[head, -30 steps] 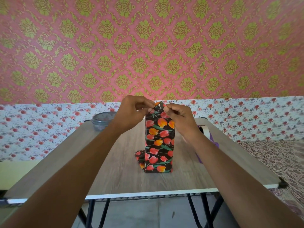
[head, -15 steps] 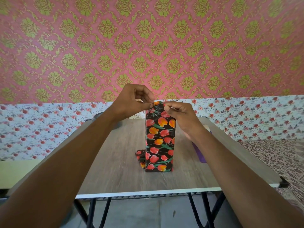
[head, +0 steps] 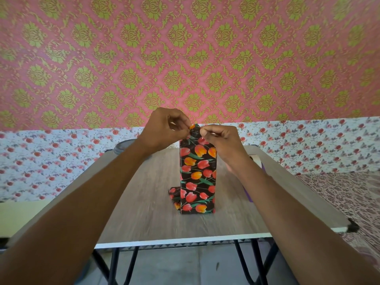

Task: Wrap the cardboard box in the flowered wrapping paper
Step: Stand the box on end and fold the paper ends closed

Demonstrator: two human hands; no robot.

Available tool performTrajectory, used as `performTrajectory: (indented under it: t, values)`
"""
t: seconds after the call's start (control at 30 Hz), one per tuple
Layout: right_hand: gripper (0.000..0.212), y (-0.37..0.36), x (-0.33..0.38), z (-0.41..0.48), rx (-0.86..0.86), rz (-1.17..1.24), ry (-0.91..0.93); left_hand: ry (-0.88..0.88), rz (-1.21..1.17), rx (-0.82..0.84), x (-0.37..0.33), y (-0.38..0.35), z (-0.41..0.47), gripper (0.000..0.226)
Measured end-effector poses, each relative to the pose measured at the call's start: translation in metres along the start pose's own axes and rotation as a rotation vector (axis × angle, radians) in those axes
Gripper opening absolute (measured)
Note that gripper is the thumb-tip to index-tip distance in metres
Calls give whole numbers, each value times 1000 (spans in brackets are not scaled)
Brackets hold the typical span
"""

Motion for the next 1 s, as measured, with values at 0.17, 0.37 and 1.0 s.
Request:
performTrajectory:
  t: [0.17, 0.37, 1.0]
  values:
    - [10, -3, 15, 0, -36, -82, 63, 50, -41, -22, 6, -4, -1, 9]
    - [3, -7, 17, -6, -109, -102, 112, 96, -115, -151, 17, -10, -17, 8]
    - [24, 8, 39, -2, 20, -360, 25, 216, -294, -308, 20, -25, -36, 24]
Point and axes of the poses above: each hand's wrist, its own z-axis towards the middle knuckle, its own y-axis out of the back of the hand, x = y × z, the point moved 9 cm from there along z, towards the middle knuckle, and after that the axes turned 14 degrees about x, right-handed, at the moved point
